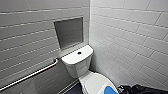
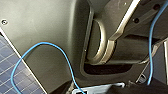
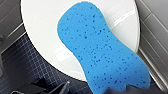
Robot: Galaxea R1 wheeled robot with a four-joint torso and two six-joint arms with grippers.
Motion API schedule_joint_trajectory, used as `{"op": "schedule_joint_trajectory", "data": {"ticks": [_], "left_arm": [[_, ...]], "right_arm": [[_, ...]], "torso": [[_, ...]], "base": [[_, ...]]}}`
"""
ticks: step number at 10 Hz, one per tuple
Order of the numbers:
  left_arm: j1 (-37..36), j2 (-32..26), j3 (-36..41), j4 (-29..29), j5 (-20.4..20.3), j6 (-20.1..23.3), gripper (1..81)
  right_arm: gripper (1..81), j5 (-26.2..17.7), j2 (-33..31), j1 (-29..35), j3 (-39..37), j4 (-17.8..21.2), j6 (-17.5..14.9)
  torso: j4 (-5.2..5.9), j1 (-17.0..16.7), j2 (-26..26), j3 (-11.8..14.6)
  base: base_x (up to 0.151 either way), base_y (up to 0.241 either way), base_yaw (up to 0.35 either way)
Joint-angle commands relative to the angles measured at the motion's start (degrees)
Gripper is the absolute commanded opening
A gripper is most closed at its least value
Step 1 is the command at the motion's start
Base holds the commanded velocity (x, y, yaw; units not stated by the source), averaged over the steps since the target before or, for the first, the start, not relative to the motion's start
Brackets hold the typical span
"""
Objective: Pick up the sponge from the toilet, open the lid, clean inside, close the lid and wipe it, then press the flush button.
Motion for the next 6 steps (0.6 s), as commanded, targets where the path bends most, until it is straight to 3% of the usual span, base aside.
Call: {"op": "schedule_joint_trajectory", "data": {"ticks": [1, 2, 3, 4, 6], "left_arm": [[1.2, 0.1, 0.5, 0.1, 4.5, 0.2, 81.1], [1.2, 0.2, 0.5, 0.1, 4.5, 0.2, 81.1], [1.1, 0.2, 0.5, 0.1, 4.5, 0.2, 81.1], [1.1, 0.2, 0.4, 0.1, 4.5, 0.2, 81.1], [1.0, 0.3, 0.5, 0.1, 4.5, 0.2, 81.1]], "right_arm": [[81.1, -6.5, -1.4, 10.7, -0.5, -0.7, 0.1], [81.1, -7.7, -1.2, 11.6, -0.3, -0.9, 0.1], [81.1, -9.3, -0.3, 12.9, -0.6, -2.3, 0.1], [81.1, -13.3, 1.1, 13.8, -2.2, -4.6, 0.5], [81.1, -15.1, 3.4, 13.9, -5.4, -7.4, 1.4]], "torso": [[0.00, 0.0, 0.0, -4.1], [0.00, 0.2, -0.4, -5.2], [0.00, 0.5, -0.9, -1.7], [0.00, 0.6, -1.0, -3.2], [0.00, 0.7, -1.1, -4.2]], "base": [[0.000, 0.000, 0.000], [0.000, 0.000, 0.000], [0.000, 0.000, 0.000], [0.000, 0.000, 0.000], [0.000, 0.000, 0.000]]}}
